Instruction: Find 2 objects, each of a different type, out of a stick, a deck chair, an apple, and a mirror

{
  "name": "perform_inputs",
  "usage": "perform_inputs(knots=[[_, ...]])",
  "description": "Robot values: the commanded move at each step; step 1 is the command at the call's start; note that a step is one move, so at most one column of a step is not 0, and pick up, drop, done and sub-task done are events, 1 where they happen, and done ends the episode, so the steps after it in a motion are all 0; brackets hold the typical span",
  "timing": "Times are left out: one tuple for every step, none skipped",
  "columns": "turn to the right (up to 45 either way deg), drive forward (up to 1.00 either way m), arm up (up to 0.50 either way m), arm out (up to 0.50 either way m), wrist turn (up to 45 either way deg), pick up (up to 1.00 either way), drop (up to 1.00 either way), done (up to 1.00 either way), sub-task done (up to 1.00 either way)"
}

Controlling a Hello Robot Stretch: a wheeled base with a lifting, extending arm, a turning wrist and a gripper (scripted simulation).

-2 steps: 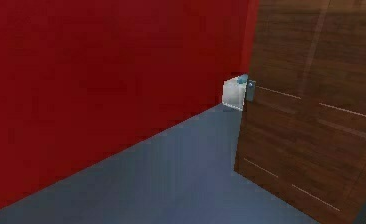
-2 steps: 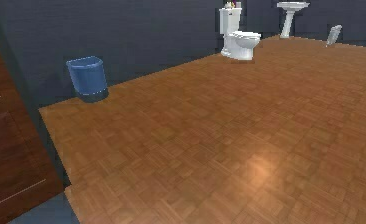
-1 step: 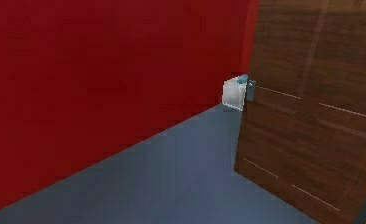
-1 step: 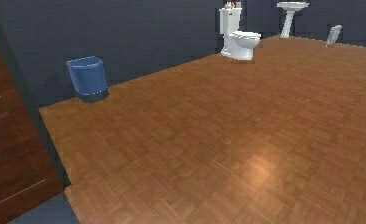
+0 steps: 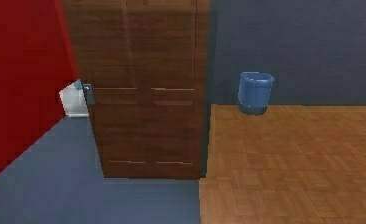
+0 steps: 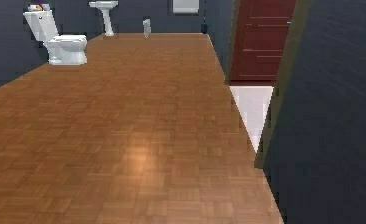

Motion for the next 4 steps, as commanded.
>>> perform_inputs(knots=[[0.0, 0.15, 0.00, 0.00, 0.0, 0.00, 0.00, 0.00, 0.00], [-45.0, 0.00, 0.00, 0.00, 0.0, 0.00, 0.00, 0.00, 0.00], [-39.0, 0.00, 0.00, 0.00, 0.0, 0.00, 0.00, 0.00, 0.00], [-3.0, 0.00, 0.00, 0.00, 0.0, 0.00, 0.00, 0.00, 0.00]])
